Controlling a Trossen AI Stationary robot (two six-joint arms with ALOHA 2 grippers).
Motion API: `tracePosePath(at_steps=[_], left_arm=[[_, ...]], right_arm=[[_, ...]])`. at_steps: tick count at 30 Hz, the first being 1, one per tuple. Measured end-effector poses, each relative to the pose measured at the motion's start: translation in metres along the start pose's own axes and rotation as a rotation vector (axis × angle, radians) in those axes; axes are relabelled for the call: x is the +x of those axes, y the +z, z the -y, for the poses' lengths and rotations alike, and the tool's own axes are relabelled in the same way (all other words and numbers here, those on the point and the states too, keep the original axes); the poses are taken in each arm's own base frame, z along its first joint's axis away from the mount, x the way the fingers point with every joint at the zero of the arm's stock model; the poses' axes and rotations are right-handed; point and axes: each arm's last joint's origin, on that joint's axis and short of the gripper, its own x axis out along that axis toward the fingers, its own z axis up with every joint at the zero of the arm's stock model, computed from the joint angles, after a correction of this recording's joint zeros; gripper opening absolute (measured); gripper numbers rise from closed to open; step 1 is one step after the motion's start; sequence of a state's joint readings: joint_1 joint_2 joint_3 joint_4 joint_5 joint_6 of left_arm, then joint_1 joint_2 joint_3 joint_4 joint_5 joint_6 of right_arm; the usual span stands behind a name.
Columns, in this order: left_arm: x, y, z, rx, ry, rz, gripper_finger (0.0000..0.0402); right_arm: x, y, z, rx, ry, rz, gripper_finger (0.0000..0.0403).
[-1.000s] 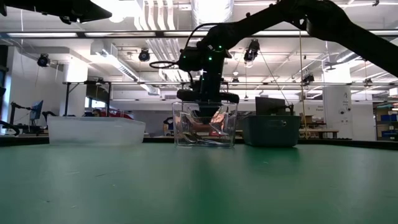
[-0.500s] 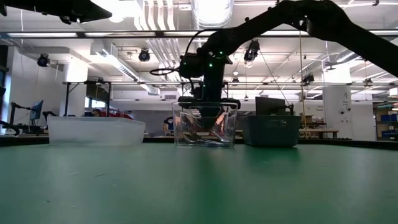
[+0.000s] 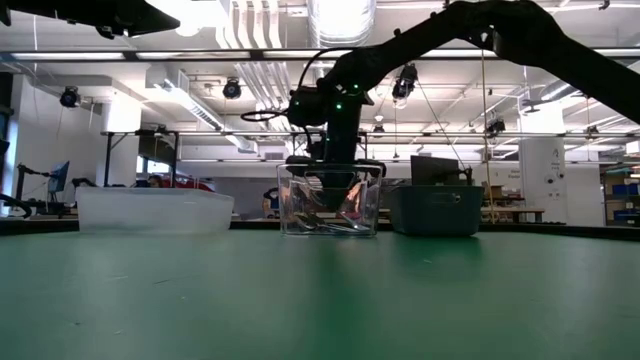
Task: Sort silverware by color (type)
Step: Put the blue spoon into the transparent bin
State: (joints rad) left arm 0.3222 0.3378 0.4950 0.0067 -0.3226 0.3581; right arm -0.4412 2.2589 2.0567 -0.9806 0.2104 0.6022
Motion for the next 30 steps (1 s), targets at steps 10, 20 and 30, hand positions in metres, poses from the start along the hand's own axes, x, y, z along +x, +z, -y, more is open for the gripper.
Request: tracePosePath(at_steps=[10, 20, 30], left_arm=[[0.0, 0.0, 0.0, 0.0, 0.0, 0.0, 0.0058], [0.0, 0.0, 0.0, 0.0, 0.0, 0.0, 0.0058], [0.0, 0.0, 0.0, 0.0, 0.0, 0.0, 0.0058]], right_arm=[[0.0, 0.0003, -0.0002, 0.001, 0.002, 0.003, 0.0013], [0.0001, 0.0003, -0.0002, 0.001, 0.003, 0.003, 0.0013], [0.0028, -0.0015, 0.0001, 0.0, 0.004, -0.005, 0.0013]])
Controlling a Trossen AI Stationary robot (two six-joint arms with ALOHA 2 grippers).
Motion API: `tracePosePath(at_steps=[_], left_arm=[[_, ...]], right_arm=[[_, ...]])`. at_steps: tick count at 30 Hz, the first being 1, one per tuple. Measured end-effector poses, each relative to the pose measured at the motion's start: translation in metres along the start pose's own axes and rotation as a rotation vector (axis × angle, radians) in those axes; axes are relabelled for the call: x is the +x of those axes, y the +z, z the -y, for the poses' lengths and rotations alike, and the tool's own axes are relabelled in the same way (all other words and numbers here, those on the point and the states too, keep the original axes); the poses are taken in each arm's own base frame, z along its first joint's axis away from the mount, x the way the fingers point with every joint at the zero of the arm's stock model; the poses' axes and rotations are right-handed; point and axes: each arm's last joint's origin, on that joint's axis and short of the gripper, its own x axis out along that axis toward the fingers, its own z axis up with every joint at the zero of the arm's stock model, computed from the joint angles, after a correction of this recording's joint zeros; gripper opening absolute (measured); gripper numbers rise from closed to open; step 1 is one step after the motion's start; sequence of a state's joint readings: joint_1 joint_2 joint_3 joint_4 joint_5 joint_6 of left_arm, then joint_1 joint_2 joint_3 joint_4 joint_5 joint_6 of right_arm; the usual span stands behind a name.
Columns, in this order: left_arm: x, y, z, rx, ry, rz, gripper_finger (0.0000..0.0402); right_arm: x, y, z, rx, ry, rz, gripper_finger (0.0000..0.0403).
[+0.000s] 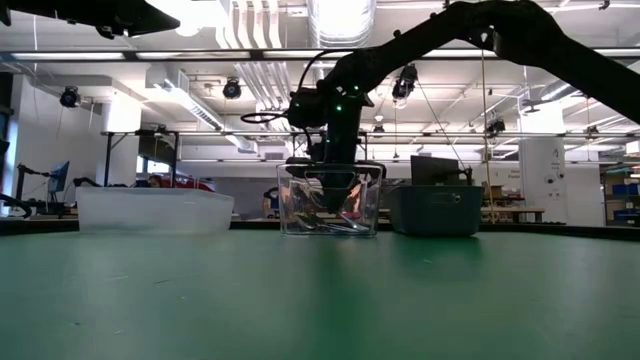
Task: Sort silverware by color (type)
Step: Put the blue spoon into the transparent bin
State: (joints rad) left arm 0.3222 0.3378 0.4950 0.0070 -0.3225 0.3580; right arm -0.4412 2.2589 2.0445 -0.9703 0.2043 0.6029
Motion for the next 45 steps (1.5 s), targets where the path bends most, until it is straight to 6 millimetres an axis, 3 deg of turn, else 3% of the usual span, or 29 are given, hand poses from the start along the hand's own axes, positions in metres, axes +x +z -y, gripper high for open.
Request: tracePosePath(at_steps=[45], left_arm=[[0.0, 0.0, 0.0, 0.0, 0.0, 0.0, 0.0058]], right_arm=[[0.0002, 0.0014, -0.0009, -0.009, 0.006, 0.017, 0.0013]])
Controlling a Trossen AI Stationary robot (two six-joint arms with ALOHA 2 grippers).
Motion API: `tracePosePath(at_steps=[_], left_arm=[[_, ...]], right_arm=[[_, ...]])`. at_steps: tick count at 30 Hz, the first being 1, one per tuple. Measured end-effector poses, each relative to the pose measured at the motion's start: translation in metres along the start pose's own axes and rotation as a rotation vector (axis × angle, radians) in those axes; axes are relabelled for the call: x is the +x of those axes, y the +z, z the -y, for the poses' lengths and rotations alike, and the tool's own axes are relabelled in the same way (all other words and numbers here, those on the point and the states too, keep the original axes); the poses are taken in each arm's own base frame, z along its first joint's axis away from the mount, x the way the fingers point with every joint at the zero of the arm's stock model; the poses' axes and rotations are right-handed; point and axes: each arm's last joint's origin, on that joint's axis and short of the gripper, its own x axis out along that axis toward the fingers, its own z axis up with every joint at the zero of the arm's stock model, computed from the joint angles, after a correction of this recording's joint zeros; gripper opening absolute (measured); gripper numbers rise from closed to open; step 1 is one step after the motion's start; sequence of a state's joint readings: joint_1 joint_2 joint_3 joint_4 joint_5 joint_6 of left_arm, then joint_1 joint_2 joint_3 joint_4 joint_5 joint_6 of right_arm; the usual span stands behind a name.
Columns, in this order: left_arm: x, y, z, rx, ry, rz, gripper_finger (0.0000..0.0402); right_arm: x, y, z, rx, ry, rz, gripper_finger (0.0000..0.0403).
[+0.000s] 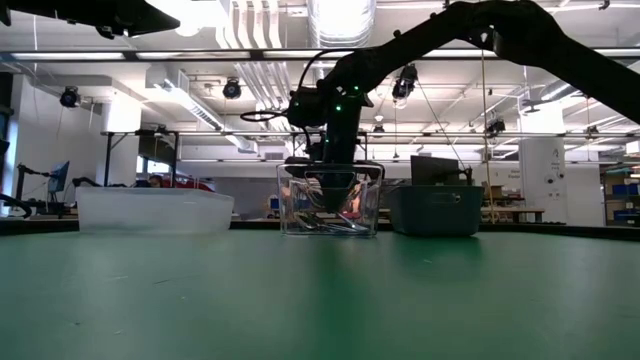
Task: Sort silverware by color (type)
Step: Put the blue spoon into the transparent bin
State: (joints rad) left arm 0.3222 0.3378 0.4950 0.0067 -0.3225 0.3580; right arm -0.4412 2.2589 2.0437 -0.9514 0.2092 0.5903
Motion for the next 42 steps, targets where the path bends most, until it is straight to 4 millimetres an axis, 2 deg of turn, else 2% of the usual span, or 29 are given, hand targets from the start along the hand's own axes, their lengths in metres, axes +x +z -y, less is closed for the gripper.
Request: tracePosePath(at_steps=[15, 26, 34, 42], left_arm=[[0.0, 0.0, 0.0, 0.0, 0.0, 0.0, 0.0058], [0.0, 0.0, 0.0, 0.0, 0.0, 0.0, 0.0058], [0.0, 0.0, 0.0, 0.0, 0.0, 0.0, 0.0058], [0.001, -0.001, 0.003, -0.022, -0.068, 0.009, 0.0056]], right_arm=[[0.0, 0.0, 0.0, 0.013, 0.006, -0.004, 0.0084], [-0.003, 0.001, 0.0, 0.012, 0.007, -0.002, 0.0089], [-0.043, 0.014, -0.006, -0.052, 0.047, 0.055, 0.0082], [-0.099, 0.016, -0.008, -0.354, 0.076, 0.144, 0.0062]])
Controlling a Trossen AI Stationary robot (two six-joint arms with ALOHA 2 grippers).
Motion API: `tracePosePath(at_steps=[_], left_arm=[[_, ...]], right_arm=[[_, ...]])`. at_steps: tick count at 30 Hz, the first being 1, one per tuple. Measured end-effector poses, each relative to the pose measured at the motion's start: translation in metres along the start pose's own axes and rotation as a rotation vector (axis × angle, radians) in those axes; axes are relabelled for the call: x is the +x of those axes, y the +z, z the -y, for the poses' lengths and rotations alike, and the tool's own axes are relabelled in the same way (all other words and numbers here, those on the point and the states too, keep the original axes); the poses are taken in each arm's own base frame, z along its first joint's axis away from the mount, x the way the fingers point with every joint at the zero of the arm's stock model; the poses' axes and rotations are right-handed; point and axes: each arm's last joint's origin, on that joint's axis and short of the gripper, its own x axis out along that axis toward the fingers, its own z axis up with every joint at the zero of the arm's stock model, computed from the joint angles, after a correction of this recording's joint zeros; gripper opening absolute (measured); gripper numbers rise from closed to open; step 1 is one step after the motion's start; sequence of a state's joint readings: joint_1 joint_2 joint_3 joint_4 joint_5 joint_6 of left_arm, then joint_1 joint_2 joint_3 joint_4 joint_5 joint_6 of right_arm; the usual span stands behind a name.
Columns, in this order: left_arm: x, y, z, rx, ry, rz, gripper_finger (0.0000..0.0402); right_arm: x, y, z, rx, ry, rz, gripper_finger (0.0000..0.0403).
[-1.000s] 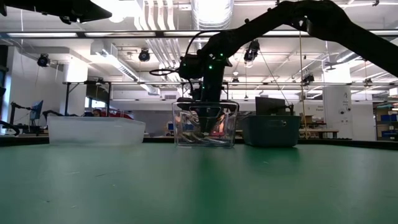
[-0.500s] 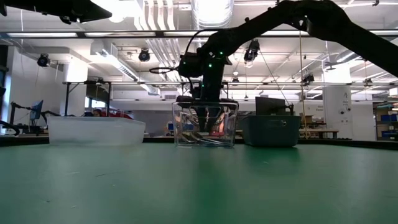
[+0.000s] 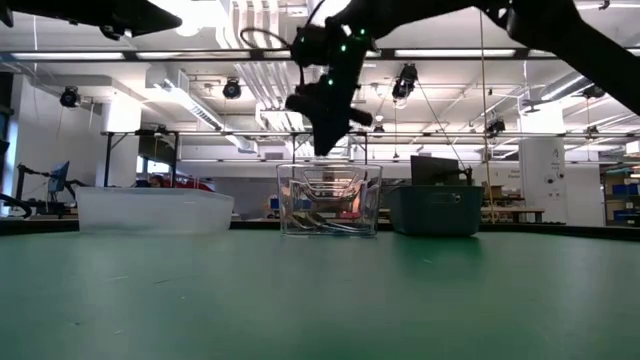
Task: Sort silverware by color (type)
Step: Put the blue spoon into the transparent bin
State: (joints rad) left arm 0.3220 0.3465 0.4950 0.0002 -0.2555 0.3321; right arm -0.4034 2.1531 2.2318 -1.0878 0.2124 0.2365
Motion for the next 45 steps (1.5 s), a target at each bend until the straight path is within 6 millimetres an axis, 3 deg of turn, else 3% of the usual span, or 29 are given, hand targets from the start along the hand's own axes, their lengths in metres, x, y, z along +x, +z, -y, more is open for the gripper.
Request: tracePosePath(at_steps=[6, 11, 15, 20, 27, 34, 45], left_arm=[[0.015, -0.002, 0.008, -0.063, -0.102, 0.007, 0.0039], [0.043, -0.005, 0.017, -0.035, -0.1, 0.016, 0.0022], [0.07, -0.007, 0.025, 0.066, -0.102, 0.01, 0.0003], [0.115, -0.009, 0.029, 0.193, -0.134, -0.15, 0.0001], [0.17, -0.028, 0.022, 0.237, -0.245, -0.357, 0.0], [0.197, -0.047, 0.023, 0.176, -0.316, -0.414, 0.0], [0.204, -0.065, 0.03, 0.083, -0.36, -0.509, 0.0]], right_arm=[[-0.035, 0.004, 0.006, -0.207, -0.031, 0.085, 0.0043], [-0.058, 0.011, 0.026, -0.328, -0.049, 0.164, 0.0032], [-0.063, 0.014, 0.046, -0.365, 0.004, 0.174, 0.0031], [-0.06, 0.017, 0.067, -0.36, 0.11, 0.179, 0.0031], [-0.065, 0.012, 0.074, -0.338, 0.119, 0.17, 0.0031], [-0.086, -0.015, 0.075, -0.326, 0.219, 0.203, 0.0031], [-0.105, -0.086, 0.063, -0.243, 0.27, 0.284, 0.0031]])
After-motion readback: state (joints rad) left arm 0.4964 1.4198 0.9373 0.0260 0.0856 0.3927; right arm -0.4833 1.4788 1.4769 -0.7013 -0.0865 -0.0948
